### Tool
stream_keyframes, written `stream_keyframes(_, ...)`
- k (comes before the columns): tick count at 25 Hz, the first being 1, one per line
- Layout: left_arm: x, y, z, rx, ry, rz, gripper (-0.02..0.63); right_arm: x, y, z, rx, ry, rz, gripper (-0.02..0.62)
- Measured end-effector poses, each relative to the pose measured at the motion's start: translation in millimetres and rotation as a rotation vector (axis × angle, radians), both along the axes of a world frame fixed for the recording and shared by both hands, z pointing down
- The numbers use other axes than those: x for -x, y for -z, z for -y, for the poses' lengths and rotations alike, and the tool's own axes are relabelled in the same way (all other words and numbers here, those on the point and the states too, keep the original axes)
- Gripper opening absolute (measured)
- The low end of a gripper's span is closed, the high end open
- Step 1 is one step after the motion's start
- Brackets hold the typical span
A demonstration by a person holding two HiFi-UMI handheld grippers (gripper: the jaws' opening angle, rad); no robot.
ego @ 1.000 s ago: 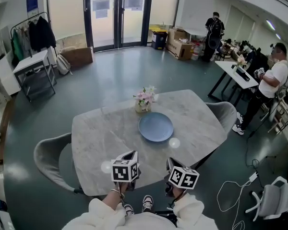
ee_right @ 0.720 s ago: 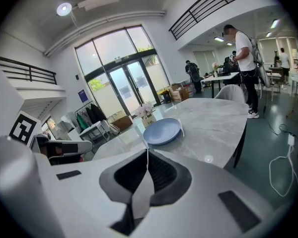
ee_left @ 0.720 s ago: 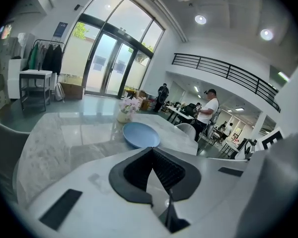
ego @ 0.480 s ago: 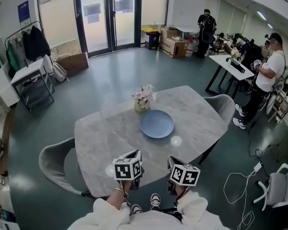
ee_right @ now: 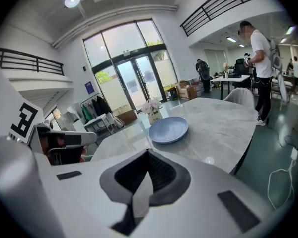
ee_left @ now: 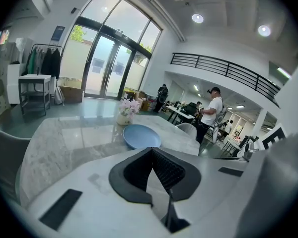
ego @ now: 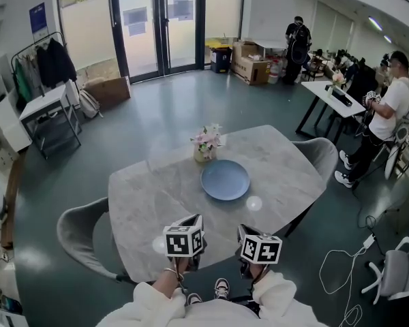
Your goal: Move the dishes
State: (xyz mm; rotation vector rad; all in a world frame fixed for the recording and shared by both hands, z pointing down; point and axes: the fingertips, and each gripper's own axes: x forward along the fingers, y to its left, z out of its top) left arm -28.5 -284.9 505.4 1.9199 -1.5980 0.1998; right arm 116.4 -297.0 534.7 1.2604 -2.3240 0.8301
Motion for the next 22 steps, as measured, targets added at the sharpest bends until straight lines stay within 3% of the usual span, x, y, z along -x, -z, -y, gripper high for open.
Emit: stream_keyframes(22,-2,-3,17,0.001,0.019,0.017,0.008,-4,5,22,-0.023,0.02,-0.034,0.057)
